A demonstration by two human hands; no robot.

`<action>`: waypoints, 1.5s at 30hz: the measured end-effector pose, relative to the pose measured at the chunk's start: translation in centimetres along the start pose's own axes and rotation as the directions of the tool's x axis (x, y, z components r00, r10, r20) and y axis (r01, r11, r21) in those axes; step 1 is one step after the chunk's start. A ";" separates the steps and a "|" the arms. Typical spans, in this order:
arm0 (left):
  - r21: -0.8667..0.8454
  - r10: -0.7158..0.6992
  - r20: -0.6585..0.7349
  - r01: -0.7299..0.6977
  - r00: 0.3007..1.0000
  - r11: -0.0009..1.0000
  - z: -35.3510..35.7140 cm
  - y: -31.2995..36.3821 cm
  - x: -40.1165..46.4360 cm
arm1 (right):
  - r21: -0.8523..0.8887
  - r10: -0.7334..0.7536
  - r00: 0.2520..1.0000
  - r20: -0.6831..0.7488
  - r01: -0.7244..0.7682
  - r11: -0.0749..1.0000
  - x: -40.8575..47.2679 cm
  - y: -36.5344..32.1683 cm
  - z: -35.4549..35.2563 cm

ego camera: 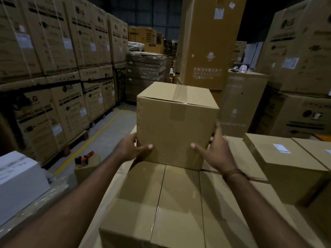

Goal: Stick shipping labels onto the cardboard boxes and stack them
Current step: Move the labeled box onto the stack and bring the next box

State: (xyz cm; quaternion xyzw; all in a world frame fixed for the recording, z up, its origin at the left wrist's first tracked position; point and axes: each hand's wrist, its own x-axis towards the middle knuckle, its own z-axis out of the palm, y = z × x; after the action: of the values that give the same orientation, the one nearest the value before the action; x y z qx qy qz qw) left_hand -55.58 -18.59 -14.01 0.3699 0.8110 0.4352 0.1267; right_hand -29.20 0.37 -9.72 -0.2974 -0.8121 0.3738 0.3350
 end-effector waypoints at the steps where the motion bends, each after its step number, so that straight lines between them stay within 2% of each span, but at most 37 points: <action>1: 0.052 -0.021 0.013 0.020 1.000 0.998 0.5 -1.2 0.0 | -0.079 0.036 0.998 0.054 -0.032 0.996 -0.6 1.1 0.6; 5: 0.072 -0.058 0.028 0.056 0.998 0.996 2.0 -3.2 -0.4 | -0.268 0.140 0.980 0.144 -0.098 0.959 -2.0 4.0 2.2; 18: 0.076 -0.056 -0.051 0.060 0.997 0.995 2.9 -3.9 -0.1 | -0.467 0.100 0.993 0.055 -0.063 0.882 -1.4 6.8 3.6; 31: 0.168 -0.011 -0.086 0.025 0.996 0.986 3.1 -3.8 -0.2 | -0.541 0.103 0.995 -0.007 -0.090 0.836 -2.3 6.4 4.3; 45: 0.148 -0.053 -0.100 0.067 0.994 0.987 3.8 -3.6 -0.9 | -0.516 0.106 0.994 -0.022 -0.102 0.851 -2.5 7.2 4.3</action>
State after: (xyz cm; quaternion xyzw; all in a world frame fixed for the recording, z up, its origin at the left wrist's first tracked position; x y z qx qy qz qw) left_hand -54.74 -18.18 -19.23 0.3326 0.8574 0.3859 0.0725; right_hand -29.34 0.72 -18.41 -0.4186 -0.8664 0.1611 0.2194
